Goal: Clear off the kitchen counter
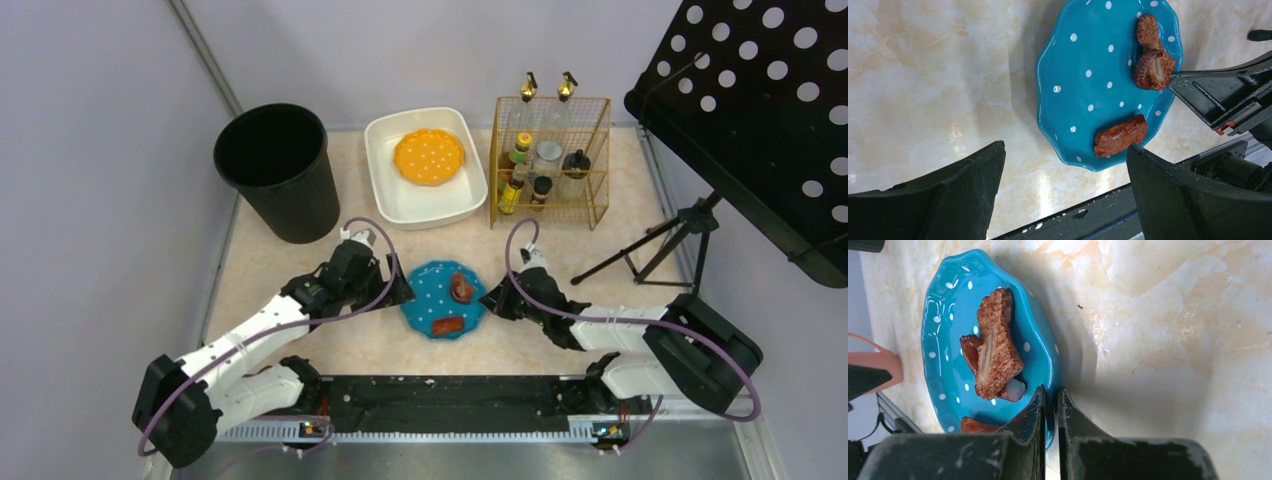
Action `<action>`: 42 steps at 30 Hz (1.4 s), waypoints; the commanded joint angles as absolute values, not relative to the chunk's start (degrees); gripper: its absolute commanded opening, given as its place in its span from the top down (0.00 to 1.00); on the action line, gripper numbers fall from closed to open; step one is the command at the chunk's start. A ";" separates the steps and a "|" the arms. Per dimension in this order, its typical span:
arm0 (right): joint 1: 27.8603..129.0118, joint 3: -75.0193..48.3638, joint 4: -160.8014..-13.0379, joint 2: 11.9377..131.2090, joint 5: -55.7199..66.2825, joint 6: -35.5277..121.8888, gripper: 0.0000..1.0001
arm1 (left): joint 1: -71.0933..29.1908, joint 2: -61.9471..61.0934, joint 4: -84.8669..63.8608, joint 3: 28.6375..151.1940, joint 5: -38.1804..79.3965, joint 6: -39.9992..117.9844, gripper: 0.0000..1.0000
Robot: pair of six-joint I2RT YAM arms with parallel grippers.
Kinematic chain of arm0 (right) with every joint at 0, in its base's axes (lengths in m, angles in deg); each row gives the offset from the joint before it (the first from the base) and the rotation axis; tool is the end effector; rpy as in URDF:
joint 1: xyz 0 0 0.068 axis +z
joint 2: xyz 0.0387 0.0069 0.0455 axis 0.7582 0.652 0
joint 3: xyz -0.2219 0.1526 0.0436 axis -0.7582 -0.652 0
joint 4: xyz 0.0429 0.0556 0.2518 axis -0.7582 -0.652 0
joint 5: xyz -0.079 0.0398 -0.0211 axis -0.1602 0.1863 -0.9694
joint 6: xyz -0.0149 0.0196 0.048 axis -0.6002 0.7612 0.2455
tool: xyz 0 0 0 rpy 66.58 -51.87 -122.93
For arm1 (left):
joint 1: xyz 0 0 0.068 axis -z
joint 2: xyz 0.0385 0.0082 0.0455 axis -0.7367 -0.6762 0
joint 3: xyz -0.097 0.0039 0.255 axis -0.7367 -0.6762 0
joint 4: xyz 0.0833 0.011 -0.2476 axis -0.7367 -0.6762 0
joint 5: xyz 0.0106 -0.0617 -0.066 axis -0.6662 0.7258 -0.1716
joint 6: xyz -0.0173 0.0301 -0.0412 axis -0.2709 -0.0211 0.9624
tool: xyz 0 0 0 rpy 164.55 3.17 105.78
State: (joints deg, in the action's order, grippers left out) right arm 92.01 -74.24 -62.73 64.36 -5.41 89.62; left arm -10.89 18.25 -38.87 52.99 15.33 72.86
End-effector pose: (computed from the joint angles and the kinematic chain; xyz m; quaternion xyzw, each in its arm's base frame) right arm 0.1578 0.1430 0.1239 0.0939 0.8840 0.3239 0.3237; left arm 0.1586 -0.1199 0.2192 -0.0629 0.9304 -0.2547 0.2559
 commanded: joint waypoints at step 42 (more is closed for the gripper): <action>87.89 -85.01 -57.53 63.46 5.16 91.71 1.00 | -13.20 -3.13 18.46 30.76 33.04 85.61 0.26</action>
State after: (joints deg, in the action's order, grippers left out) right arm 88.12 -82.72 -50.38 63.29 2.74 91.94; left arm -13.06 0.04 12.52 33.87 30.26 83.68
